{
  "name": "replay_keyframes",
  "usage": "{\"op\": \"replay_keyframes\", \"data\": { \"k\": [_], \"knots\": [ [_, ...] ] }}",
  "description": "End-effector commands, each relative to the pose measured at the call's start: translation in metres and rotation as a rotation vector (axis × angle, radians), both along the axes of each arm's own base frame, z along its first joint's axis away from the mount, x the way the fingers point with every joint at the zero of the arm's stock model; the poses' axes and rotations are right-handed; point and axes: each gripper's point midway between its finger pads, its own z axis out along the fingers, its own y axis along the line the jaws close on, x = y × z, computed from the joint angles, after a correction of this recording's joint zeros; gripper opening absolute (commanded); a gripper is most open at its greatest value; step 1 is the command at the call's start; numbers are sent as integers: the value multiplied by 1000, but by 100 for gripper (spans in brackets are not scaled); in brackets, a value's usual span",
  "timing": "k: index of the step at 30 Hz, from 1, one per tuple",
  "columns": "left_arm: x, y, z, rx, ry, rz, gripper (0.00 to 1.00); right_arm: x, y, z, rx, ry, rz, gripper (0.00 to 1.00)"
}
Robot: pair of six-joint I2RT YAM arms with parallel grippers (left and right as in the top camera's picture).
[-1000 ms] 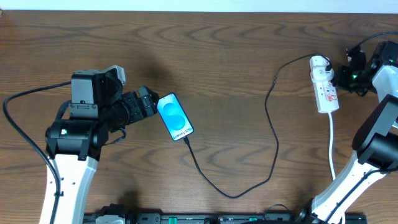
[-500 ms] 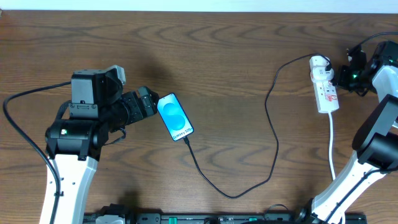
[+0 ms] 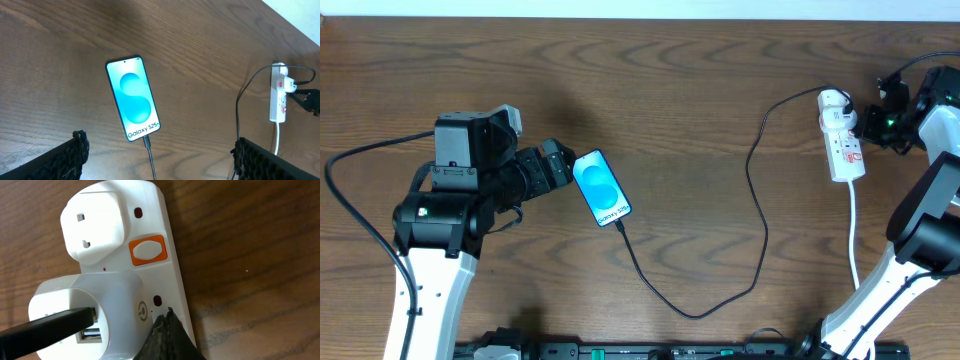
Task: Plug charger to phone and switch on socket
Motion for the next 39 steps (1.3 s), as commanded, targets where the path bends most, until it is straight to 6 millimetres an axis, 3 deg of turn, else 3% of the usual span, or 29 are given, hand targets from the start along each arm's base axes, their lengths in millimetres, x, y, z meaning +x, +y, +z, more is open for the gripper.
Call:
{"op": "replay_keyframes", "data": {
  "k": [1, 26, 39],
  "knots": [
    [2, 2, 9, 7, -28, 5, 94, -2, 133, -4, 371, 13, 230, 1],
    [2, 2, 9, 6, -27, 5, 94, -4, 144, -2, 398, 28, 240, 1],
    [2, 2, 9, 7, -28, 5, 94, 1, 162, -1, 397, 22, 269, 1]
  ]
}}
